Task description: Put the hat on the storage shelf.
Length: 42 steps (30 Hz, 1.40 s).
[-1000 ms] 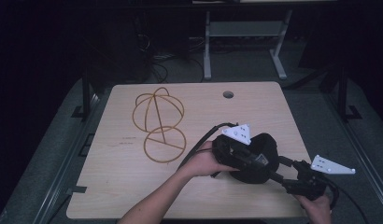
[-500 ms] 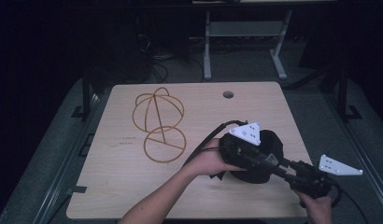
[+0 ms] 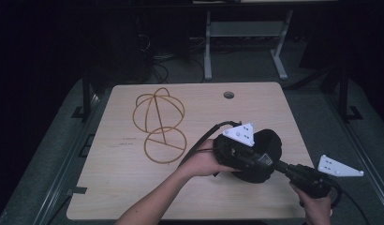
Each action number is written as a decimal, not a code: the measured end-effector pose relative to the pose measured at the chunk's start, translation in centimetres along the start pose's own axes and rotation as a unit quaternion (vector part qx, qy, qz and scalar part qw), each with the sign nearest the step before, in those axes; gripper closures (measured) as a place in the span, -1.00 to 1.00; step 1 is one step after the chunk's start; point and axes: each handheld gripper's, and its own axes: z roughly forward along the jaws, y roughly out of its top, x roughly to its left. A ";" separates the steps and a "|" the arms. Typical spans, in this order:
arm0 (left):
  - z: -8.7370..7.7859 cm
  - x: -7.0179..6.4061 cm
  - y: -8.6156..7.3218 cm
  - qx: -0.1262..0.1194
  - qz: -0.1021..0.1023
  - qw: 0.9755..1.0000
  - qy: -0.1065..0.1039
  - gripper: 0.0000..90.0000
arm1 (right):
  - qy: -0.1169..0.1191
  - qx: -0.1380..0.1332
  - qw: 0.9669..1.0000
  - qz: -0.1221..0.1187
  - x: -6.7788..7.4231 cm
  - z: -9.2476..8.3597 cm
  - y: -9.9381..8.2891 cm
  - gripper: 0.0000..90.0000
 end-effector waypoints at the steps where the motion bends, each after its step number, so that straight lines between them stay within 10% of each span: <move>1: 0.0 0.0 0.0 0.000 0.000 1.000 0.000 0.67 | -0.003 0.001 1.000 -0.003 0.0 0.0 0.1 0.97; 13: -1.8 -1.0 -2.5 0.055 0.010 0.996 0.075 0.33 | -0.025 0.026 0.999 -0.024 0.8 0.5 1.0 0.97; 42: -5.9 -1.8 -9.4 0.061 -0.043 0.988 0.132 0.02 | -0.041 0.084 0.994 -0.056 0.5 0.3 7.6 0.97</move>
